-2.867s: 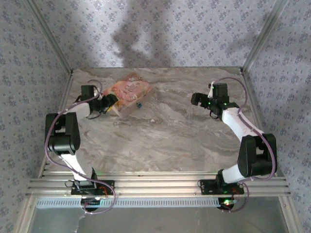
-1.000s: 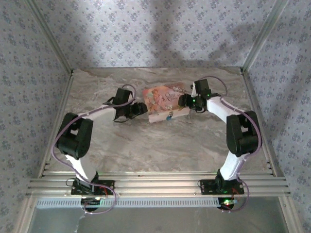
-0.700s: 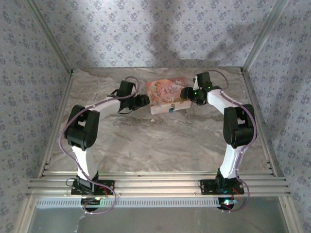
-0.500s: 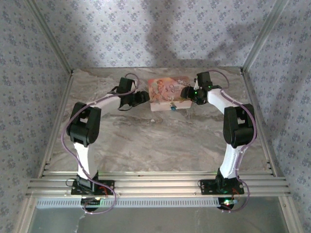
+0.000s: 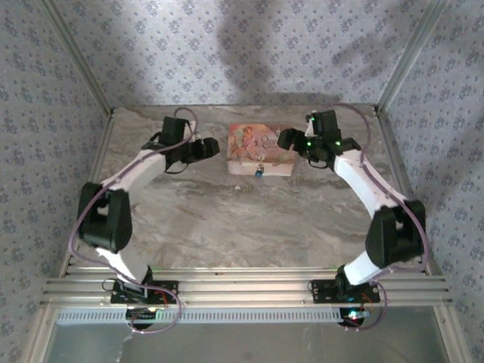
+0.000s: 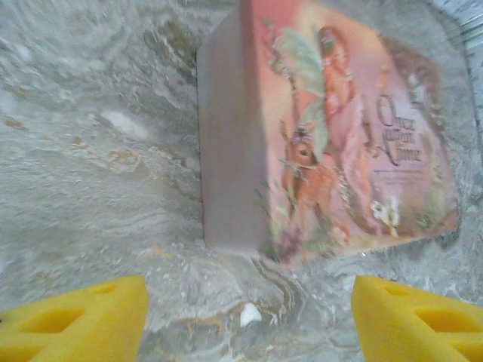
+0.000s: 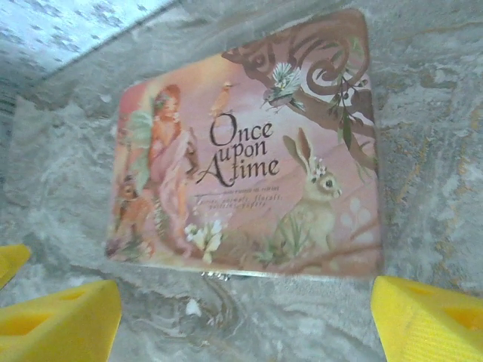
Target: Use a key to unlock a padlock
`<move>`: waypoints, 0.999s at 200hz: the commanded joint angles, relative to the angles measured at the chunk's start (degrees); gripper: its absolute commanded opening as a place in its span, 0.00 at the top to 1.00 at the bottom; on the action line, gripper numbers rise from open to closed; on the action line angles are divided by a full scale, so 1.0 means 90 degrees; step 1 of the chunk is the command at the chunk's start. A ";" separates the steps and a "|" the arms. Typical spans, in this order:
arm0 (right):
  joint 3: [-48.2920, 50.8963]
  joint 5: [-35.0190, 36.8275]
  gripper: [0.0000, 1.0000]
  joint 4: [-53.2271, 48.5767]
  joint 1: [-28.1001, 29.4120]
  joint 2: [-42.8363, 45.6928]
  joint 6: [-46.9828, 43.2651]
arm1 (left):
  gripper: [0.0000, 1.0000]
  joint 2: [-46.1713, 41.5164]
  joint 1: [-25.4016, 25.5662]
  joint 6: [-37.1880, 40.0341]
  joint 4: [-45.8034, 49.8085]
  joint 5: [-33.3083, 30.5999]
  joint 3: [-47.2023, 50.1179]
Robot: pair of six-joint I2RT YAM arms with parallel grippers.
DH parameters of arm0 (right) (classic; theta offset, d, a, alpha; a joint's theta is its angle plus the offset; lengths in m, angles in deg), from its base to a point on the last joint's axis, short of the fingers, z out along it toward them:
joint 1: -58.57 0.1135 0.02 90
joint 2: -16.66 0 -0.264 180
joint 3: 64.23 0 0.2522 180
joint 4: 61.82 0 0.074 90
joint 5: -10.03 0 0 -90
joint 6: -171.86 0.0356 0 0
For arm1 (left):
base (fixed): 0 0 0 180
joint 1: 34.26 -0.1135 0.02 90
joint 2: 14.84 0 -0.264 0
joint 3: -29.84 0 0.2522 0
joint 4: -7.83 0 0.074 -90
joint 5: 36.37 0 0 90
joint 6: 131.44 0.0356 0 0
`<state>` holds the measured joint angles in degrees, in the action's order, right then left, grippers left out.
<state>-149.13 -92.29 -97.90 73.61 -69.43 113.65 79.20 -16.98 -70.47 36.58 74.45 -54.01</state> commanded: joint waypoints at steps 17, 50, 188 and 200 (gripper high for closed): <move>0.1169 0.0491 0.13 -0.0362 0.0348 0.0696 0.0337 | 0.27 -0.1200 -0.0249 0.0270 0.1144 -0.0927 0.0847; 0.1776 0.0772 0.13 -0.0143 0.0819 0.0944 0.0378 | 0.25 -0.2016 -0.0795 0.0179 0.1866 -0.1519 0.1627; 0.1749 0.1200 0.15 0.1245 0.2224 -0.0171 -0.0096 | 0.33 -0.1046 -0.4254 0.0297 0.3211 -0.1849 0.1876; 0.1725 0.1207 0.16 0.1252 0.2224 -0.0192 -0.0202 | 0.36 -0.1016 -0.4255 0.0371 0.3083 -0.1846 0.1905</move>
<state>-131.81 -82.26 -88.33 93.24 -70.34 114.35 69.63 -55.17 -69.95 64.44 57.00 -37.22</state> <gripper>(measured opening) 0.846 0.665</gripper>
